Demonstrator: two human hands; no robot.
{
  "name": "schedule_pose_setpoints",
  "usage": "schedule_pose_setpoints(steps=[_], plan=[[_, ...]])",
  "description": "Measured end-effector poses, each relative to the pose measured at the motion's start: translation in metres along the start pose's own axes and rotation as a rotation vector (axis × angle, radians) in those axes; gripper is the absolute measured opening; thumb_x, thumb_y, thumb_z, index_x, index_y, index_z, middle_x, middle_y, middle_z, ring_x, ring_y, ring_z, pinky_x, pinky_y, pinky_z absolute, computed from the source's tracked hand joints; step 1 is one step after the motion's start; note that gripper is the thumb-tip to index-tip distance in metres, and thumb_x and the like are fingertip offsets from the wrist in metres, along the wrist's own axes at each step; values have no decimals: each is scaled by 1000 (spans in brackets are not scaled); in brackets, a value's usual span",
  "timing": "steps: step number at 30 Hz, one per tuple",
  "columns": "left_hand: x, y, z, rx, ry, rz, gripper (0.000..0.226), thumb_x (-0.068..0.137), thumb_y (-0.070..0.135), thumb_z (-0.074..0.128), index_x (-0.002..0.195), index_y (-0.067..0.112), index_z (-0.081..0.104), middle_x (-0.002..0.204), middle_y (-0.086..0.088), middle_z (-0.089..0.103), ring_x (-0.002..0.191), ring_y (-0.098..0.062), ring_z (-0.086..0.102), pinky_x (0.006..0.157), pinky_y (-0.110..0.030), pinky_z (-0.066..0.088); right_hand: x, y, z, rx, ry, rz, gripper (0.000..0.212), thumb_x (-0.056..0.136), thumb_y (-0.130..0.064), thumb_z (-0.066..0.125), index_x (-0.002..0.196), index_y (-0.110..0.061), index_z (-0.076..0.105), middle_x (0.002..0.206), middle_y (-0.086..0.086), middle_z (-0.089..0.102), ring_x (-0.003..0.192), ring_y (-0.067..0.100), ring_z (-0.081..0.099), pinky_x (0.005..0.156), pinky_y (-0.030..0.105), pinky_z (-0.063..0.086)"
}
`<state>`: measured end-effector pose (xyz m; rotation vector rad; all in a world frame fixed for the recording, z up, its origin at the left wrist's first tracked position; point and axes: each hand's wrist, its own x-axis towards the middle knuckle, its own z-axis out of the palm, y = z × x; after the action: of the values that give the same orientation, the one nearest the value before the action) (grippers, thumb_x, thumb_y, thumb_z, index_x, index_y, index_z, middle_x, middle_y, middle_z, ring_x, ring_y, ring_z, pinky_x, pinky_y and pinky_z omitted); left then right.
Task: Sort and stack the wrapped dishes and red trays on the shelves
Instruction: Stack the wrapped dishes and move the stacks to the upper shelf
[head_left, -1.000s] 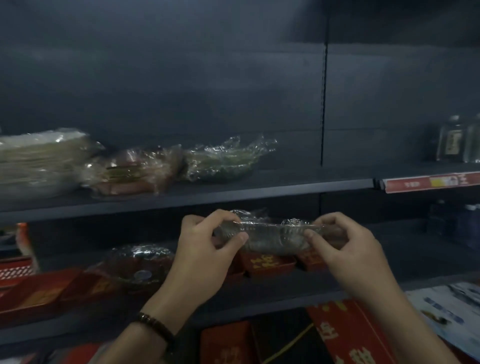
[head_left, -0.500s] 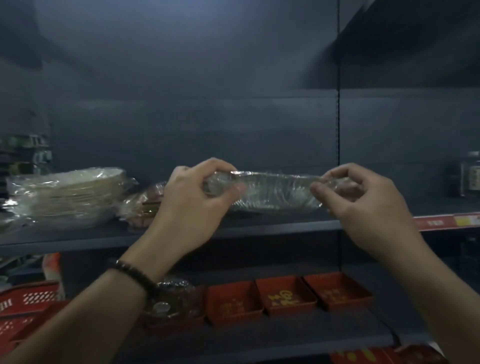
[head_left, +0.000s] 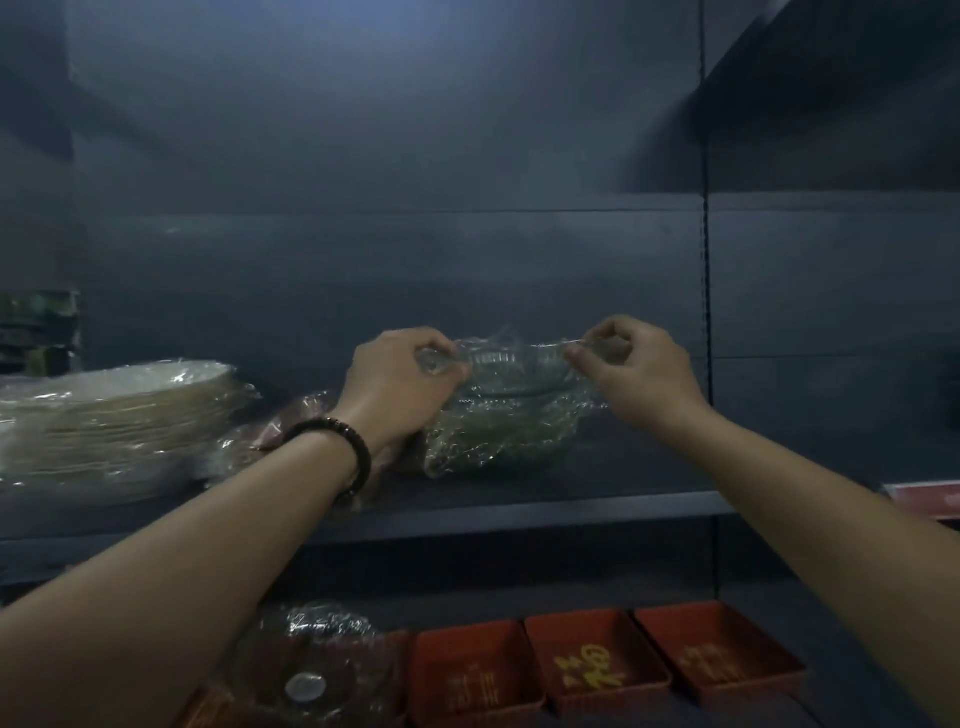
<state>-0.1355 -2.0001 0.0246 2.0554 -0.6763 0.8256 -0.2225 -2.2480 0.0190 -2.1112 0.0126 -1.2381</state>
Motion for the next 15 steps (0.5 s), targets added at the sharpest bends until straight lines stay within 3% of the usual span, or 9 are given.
schedule_pose_setpoints(steps=[2,5,8,11,13,15], plan=[[11,-13,15,44,-28,-7,15,86,54,79,92,41,74,111,11,75,108,-19,69,103,-37,55,15,14,14,-10,0,-16,24,89,-52,78,96,-31,70,95,-17,68,93,15,68,80,30,50],[26,-27,37,111,-65,3,14,88,54,76,88,41,71,117,9,75,103,-17,70,98,-32,54,36,34,33,-55,10,-55,27,89,-48,79,100,-24,72,90,-22,61,95,12,63,81,26,42],[40,-37,52,190,-112,-33,15,89,51,76,94,38,75,131,7,71,102,-15,67,93,-27,47,50,55,53,-120,-3,-87,26,86,-48,82,96,-26,72,97,-10,67,100,14,61,80,23,37],[50,-47,59,272,-199,-66,15,89,48,77,99,36,78,130,4,73,117,-23,68,104,-34,52,55,76,72,-191,-51,-104,24,82,-52,84,83,-36,66,100,1,65,103,19,61,80,23,36],[52,-53,62,292,-233,-65,18,91,46,75,104,35,80,124,2,77,115,-24,70,106,-37,54,53,83,78,-221,-75,-100,31,77,-67,77,75,-40,60,98,-2,62,104,22,62,90,32,46],[53,-57,64,309,-257,-43,18,95,43,70,106,33,80,120,1,78,112,-24,71,105,-39,55,51,87,80,-272,-82,-76,36,75,-76,68,71,-43,58,100,-7,63,115,26,60,101,44,47]])
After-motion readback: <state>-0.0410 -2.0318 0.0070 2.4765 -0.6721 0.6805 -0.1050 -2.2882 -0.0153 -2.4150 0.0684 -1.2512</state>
